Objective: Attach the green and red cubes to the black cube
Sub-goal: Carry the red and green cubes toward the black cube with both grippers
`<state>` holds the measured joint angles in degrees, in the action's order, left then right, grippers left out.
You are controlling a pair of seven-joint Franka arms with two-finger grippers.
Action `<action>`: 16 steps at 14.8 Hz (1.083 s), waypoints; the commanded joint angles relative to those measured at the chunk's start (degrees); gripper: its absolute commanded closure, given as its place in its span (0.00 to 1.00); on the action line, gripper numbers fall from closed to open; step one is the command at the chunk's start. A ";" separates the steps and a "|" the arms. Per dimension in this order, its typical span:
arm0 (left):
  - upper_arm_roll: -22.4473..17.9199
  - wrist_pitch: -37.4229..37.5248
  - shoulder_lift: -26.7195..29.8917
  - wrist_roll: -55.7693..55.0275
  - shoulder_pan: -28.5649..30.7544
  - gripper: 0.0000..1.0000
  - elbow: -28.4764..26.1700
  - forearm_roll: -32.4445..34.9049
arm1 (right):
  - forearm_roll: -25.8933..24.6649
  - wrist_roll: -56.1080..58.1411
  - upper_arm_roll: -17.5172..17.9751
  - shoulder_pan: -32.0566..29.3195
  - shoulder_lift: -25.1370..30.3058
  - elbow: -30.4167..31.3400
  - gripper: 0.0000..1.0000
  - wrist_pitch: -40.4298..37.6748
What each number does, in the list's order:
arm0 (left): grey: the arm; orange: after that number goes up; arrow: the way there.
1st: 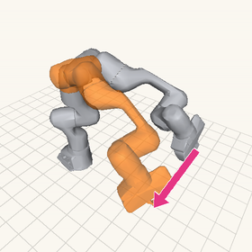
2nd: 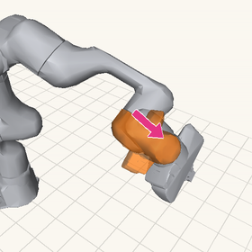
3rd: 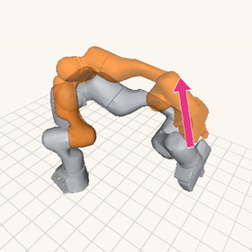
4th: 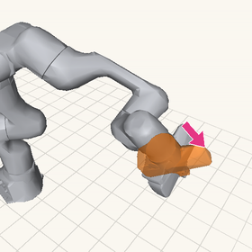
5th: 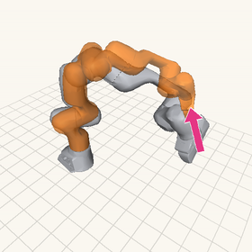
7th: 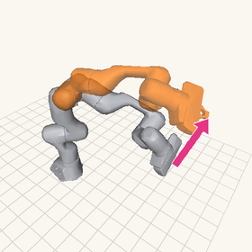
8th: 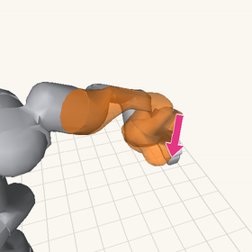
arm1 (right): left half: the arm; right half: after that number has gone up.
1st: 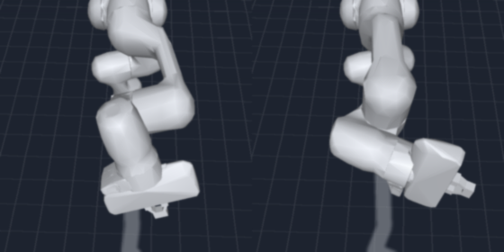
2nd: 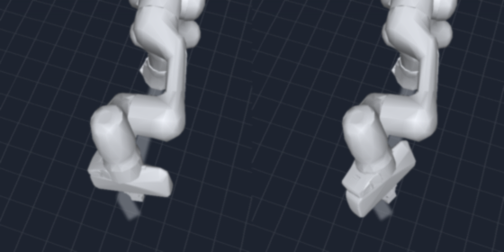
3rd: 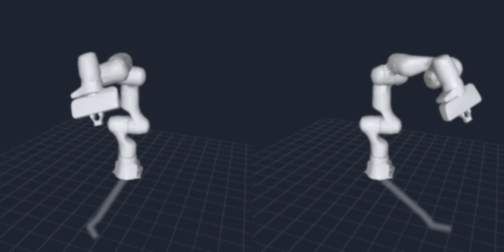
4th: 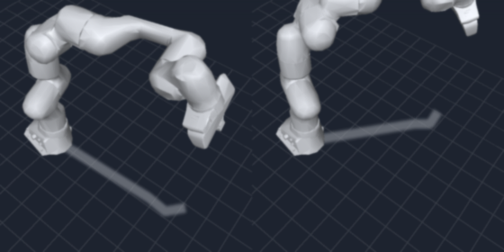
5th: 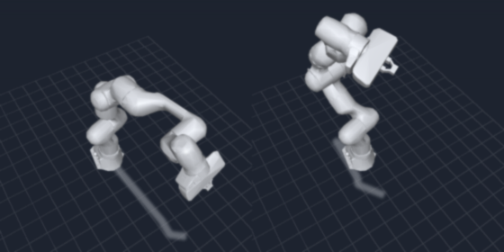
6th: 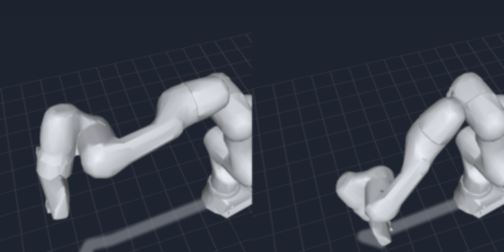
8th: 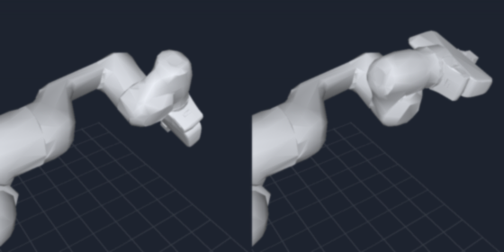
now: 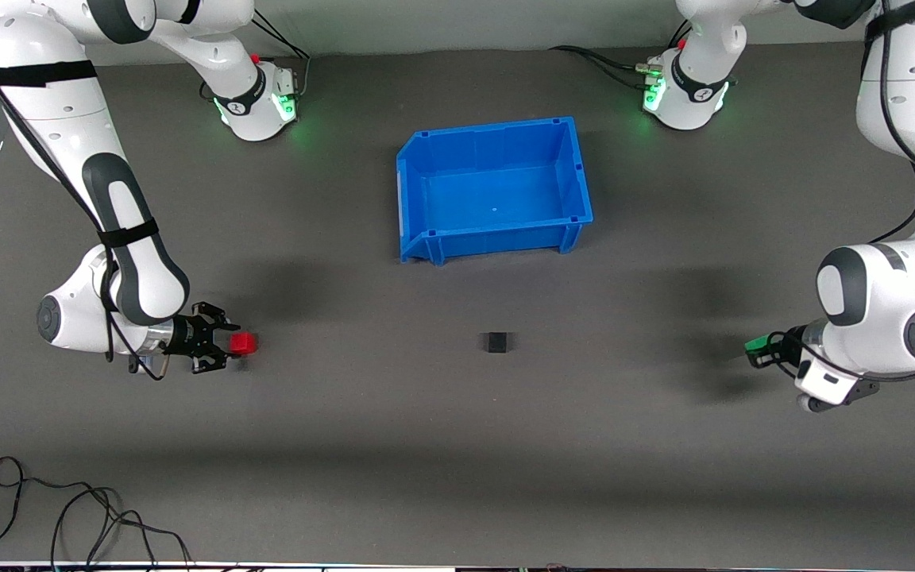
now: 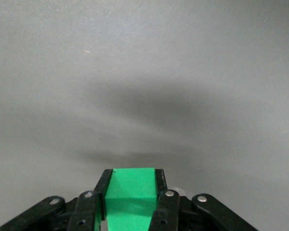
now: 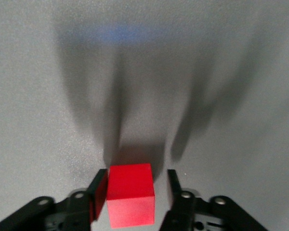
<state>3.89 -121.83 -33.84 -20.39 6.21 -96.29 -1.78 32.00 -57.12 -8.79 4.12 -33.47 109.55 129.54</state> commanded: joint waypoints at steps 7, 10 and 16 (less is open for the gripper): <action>-0.29 1.33 -0.96 -51.62 -13.67 1.00 3.75 -2.26 | 4.30 0.18 0.09 0.71 2.18 -0.47 0.75 -2.08; -0.20 1.24 -2.89 -64.30 -16.05 1.00 5.58 -2.44 | 4.30 -0.79 0.18 0.71 2.70 -1.26 0.76 -2.88; 0.06 -6.12 -7.47 -87.33 -24.05 1.00 8.49 -4.28 | 3.94 -15.10 0.53 9.39 5.26 -8.11 0.76 -7.64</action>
<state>4.83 -125.77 -39.46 -100.58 -15.49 -89.96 -5.43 35.24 -66.68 -7.78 8.60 -28.69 103.15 122.37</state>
